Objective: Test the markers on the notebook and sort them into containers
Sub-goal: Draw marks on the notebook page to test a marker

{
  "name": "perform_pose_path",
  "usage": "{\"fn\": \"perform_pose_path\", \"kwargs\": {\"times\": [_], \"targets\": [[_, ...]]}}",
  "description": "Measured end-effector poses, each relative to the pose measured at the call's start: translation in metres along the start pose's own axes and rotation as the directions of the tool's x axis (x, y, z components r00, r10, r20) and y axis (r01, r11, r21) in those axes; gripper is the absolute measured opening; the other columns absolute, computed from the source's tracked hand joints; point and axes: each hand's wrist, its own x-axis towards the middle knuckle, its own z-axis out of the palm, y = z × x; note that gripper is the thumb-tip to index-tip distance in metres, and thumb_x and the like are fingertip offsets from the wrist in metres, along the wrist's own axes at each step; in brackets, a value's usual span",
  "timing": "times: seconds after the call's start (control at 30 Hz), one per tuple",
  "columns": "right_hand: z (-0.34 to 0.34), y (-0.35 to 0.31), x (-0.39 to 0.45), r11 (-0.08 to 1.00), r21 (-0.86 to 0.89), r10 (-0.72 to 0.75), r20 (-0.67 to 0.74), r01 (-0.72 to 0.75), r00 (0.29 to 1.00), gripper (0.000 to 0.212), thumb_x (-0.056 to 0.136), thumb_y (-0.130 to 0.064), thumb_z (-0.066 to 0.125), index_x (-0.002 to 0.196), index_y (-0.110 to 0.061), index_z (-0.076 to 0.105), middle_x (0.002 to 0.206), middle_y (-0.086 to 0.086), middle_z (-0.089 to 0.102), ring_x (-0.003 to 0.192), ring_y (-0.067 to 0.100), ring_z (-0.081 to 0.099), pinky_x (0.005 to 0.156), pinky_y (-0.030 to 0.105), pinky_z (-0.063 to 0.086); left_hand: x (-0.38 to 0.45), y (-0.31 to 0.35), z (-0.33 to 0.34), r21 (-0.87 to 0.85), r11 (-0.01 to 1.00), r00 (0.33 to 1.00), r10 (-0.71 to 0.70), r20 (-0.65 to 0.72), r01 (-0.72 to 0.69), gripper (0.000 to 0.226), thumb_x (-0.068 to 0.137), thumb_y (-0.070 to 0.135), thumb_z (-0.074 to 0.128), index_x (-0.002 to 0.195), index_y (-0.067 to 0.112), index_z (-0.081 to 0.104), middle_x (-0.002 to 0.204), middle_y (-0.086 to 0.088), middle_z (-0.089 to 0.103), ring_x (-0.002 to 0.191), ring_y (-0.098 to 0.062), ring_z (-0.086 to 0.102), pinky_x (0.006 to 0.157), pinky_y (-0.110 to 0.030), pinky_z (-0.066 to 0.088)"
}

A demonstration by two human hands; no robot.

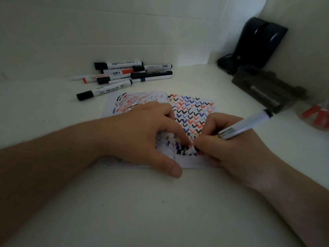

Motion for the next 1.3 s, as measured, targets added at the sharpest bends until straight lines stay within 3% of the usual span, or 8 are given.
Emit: {"fn": "perform_pose_path", "kwargs": {"times": [0.1, 0.2, 0.4, 0.8, 0.93, 1.13, 1.2, 1.3], "targets": [[-0.014, 0.0, 0.002, 0.906, 0.418, 0.035, 0.087, -0.068, 0.996, 0.022, 0.075, -0.008, 0.084, 0.081, -0.014, 0.063, 0.057, 0.003, 0.048, 0.045, 0.012, 0.037, 0.042, 0.021, 0.027, -0.002, -0.001, -0.005, -0.245, 0.968, 0.996, -0.071, -0.059, 0.054, 0.055, 0.095, 0.043, 0.065, 0.137, 0.059, 0.035, 0.114, 0.022, 0.055, 0.103, -0.006, 0.056, 0.088, -0.033, 0.05], [-0.027, -0.001, 0.004, 0.768, 0.615, 0.073, 0.19, -0.176, 0.979, 0.025, 0.075, -0.028, 0.081, 0.095, -0.016, 0.071, 0.07, 0.003, 0.059, 0.058, 0.016, 0.044, 0.047, 0.024, 0.037, -0.003, -0.006, -0.008, -0.335, 0.941, 0.989, -0.09, -0.119, 0.045, 0.057, 0.104, 0.006, 0.051, 0.138, 0.046, 0.031, 0.12, 0.03, 0.063, 0.107, 0.0, 0.062, 0.092, -0.024, 0.048], [-0.031, -0.002, 0.008, 0.691, 0.673, 0.187, 0.186, -0.264, 0.965, 0.049, 0.076, -0.037, 0.043, 0.099, -0.012, 0.078, 0.076, 0.006, 0.066, 0.063, 0.02, 0.045, 0.056, 0.027, 0.04, 0.0, 0.001, -0.006, -0.412, 0.91, 0.989, -0.105, -0.104, 0.053, 0.038, 0.098, 0.005, 0.062, 0.113, 0.034, 0.043, 0.116, 0.03, 0.071, 0.107, 0.006, 0.067, 0.091, -0.014, 0.051], [-0.021, -0.004, 0.007, 0.743, 0.614, 0.236, 0.131, -0.265, 0.963, 0.026, 0.075, -0.021, 0.048, 0.089, -0.012, 0.068, 0.065, 0.006, 0.064, 0.073, 0.024, 0.049, 0.052, 0.022, 0.047, 0.002, -0.001, -0.006, -0.447, 0.893, 0.981, -0.126, -0.149, 0.047, 0.032, 0.096, 0.011, 0.067, 0.113, 0.037, 0.059, 0.109, 0.027, 0.074, 0.104, 0.01, 0.067, 0.092, -0.014, 0.048], [-0.02, -0.004, 0.005, 0.772, 0.574, 0.255, 0.113, -0.273, 0.96, 0.026, 0.079, -0.027, 0.054, 0.092, -0.016, 0.074, 0.069, 0.005, 0.068, 0.062, 0.018, 0.052, 0.054, 0.021, 0.046, 0.002, -0.001, -0.011, -0.639, 0.769, 0.974, -0.134, -0.182, -0.014, 0.026, 0.094, 0.02, 0.062, 0.115, 0.032, 0.069, 0.095, 0.012, 0.08, 0.081, 0.003, 0.07, 0.075, -0.01, 0.05], [-0.015, -0.009, 0.001, 0.794, 0.557, 0.236, 0.084, -0.242, 0.968, 0.024, 0.076, -0.03, 0.063, 0.083, -0.015, 0.08, 0.062, 0.005, 0.07, 0.063, 0.014, 0.062, 0.056, 0.019, 0.051, 0.0, -0.014, -0.006, -0.754, 0.643, 0.982, -0.019, -0.189, -0.133, 0.017, 0.072, 0.042, 0.076, 0.088, 0.043, 0.081, 0.082, 0.007, 0.079, 0.074, -0.001, 0.071, 0.07, -0.013, 0.054], [-0.014, -0.008, 0.001, 0.83, 0.508, 0.218, 0.087, -0.231, 0.972, 0.028, 0.087, -0.03, 0.057, 0.088, -0.019, 0.082, 0.068, 0.004, 0.073, 0.068, 0.016, 0.061, 0.063, 0.023, 0.05, 0.003, -0.021, -0.006, -0.715, 0.691, 0.974, -0.075, -0.212, -0.102, 0.01, 0.08, 0.052, 0.075, 0.085, 0.044, 0.079, 0.073, 0.012, 0.074, 0.062, -0.002, 0.061, 0.059, -0.016, 0.049], [-0.009, -0.006, 0.0, 0.886, 0.425, 0.162, 0.092, -0.186, 0.982, 0.031, 0.094, -0.034, 0.053, 0.104, -0.025, 0.081, 0.097, 0.01, 0.079, 0.072, 0.019, 0.057, 0.072, 0.033, 0.046, 0.009, -0.03, -0.011, -0.734, 0.679, 0.962, -0.187, -0.197, -0.018, 0.02, 0.086, 0.036, 0.061, 0.083, 0.041, 0.08, 0.068, 0.008, 0.07, 0.06, -0.005, 0.055, 0.059, -0.02, 0.045]]}}
